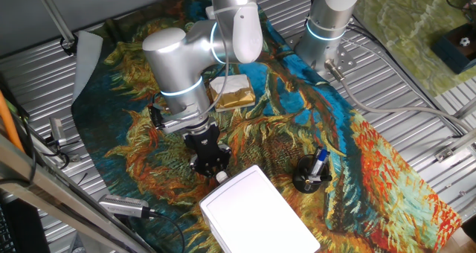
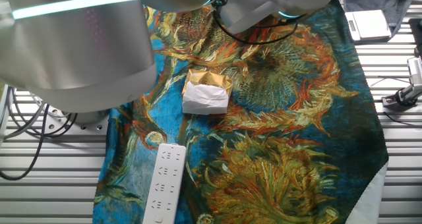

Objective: Grasp the handle and close the drawer

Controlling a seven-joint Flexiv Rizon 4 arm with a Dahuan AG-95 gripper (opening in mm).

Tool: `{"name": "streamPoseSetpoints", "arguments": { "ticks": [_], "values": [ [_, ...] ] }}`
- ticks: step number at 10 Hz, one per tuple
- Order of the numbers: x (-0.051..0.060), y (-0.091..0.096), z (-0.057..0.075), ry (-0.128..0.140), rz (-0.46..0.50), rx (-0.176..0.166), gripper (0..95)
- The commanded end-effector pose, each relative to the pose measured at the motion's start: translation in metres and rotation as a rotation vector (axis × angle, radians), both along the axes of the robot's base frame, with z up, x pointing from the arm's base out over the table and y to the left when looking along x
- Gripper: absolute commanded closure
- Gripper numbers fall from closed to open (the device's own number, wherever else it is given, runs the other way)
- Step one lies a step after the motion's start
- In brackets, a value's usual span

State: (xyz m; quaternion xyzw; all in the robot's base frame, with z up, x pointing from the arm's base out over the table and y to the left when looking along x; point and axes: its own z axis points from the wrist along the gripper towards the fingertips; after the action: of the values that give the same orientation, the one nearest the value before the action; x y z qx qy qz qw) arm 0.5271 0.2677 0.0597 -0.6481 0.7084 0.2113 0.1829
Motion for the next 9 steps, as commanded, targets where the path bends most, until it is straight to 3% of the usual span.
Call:
{"name": "streamPoseSetpoints", "arguments": {
  "ticks": [1, 9],
  "values": [
    [0.0004, -0.0001, -0.0008, -0.003, 0.002, 0.0, 76.0],
    [0.0, -0.0006, 0.0013, 0.0, -0.007, -0.005, 76.0]
  ]
}}
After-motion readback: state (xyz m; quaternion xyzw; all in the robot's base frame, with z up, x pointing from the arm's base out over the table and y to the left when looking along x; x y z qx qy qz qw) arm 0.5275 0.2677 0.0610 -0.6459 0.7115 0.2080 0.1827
